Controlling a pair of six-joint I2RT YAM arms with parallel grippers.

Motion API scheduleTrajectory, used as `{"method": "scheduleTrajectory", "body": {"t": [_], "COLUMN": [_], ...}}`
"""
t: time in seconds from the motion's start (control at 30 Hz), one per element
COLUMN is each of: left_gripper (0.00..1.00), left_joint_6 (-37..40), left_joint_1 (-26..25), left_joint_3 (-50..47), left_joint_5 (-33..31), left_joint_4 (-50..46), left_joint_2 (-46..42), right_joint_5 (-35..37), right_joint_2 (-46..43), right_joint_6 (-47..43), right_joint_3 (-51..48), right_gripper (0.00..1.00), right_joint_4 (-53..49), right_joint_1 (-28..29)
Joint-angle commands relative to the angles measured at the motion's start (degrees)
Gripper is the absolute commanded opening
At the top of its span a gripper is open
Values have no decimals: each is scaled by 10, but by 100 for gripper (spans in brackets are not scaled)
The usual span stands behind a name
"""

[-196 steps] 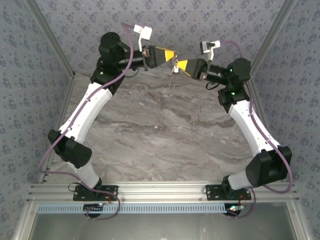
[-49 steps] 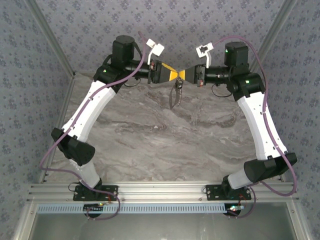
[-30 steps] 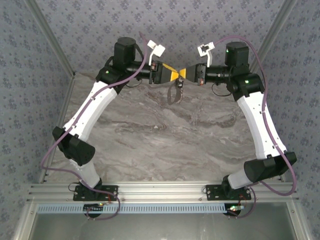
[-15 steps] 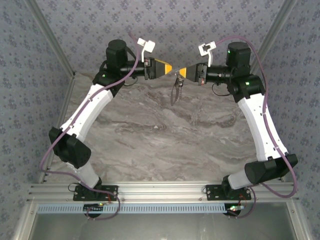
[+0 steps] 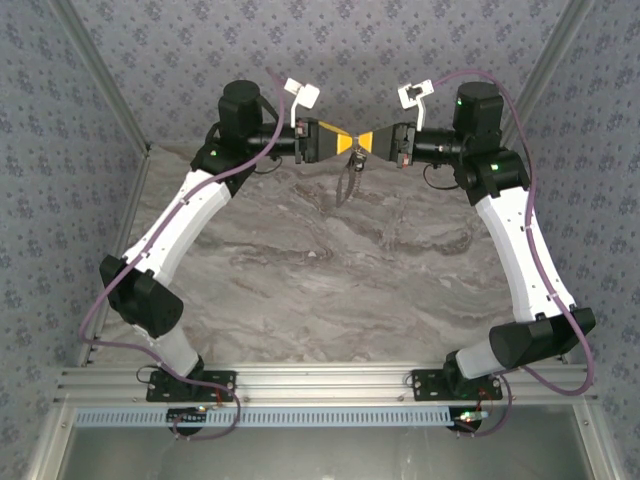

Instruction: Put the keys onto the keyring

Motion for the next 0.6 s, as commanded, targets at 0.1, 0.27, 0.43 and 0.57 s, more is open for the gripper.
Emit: {"method": "scheduleTrajectory", "body": {"t": [0.1, 0.27, 0.43, 0.57], "left_gripper": [40, 32, 20, 5], "left_joint_6": [-5, -5, -4, -4], "left_joint_1": [-11, -15, -17, -19], "left_joint_3": [29, 32, 32, 32], "left_joint_5": [14, 16, 19, 22], "left_joint_4": [16, 15, 14, 16], "left_joint_2": [-2, 1, 1, 2], "right_joint_5": [-14, -13, -12, -10], "right_joint_2": [-9, -11, -14, -15], "right_joint_6": [6, 7, 7, 7], "right_joint_3": [-2, -6, -8, -9], "right_gripper": [0, 0, 0, 0], "right_joint_4": [17, 19, 19, 20], "right_joint_1": [4, 6, 6, 6]}}
